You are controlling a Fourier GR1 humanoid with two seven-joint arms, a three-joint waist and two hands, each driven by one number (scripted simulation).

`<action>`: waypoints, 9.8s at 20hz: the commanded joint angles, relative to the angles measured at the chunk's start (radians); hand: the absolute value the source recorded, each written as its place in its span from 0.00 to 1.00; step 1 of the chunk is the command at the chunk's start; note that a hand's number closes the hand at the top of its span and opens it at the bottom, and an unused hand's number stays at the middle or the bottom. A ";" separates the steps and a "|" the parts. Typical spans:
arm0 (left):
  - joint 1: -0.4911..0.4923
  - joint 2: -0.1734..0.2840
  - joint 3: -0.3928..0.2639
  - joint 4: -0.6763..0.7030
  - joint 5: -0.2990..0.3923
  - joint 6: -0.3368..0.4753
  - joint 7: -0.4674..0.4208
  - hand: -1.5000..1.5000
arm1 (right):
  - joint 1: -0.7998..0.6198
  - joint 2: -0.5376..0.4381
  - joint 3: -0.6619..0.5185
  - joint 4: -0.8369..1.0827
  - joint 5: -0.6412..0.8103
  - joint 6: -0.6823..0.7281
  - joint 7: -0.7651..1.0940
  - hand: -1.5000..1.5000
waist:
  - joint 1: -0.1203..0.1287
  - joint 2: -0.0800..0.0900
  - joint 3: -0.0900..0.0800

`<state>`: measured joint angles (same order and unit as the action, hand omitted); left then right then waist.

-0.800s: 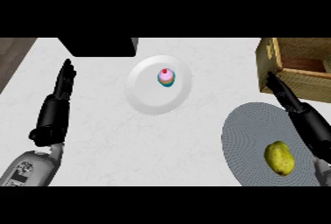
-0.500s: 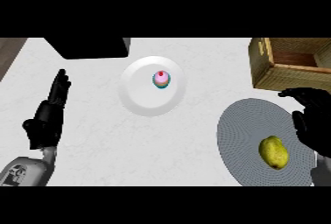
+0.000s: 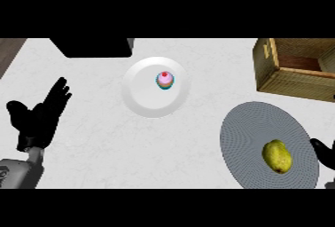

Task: Pick the pear from the placemat and place it in the basket

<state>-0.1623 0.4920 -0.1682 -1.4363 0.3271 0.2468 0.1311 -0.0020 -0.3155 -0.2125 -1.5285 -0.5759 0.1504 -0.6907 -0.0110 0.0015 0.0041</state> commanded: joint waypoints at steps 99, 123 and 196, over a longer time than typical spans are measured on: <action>-0.002 -0.256 0.296 0.025 -0.274 -0.280 0.075 0.50 | 0.016 -0.014 -0.028 0.474 0.613 0.235 0.119 0.00 | 0.011 -0.002 -0.004; -0.023 -0.233 0.330 0.029 -0.289 -0.298 0.094 0.50 | 0.062 -0.019 0.477 -0.087 1.288 0.043 0.565 1.00 | 0.002 -0.016 -0.014; -0.042 -0.250 0.349 0.034 -0.292 -0.331 0.078 0.50 | -0.878 -0.218 -0.201 0.509 1.132 -0.164 0.842 0.00 | 0.021 0.000 -0.004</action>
<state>-0.2163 0.2417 0.1799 -1.3747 0.0333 -0.0821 0.2055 -0.8490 -0.5161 -0.4162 -1.0805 0.5931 -0.0216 0.2043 0.0095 0.0026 0.0002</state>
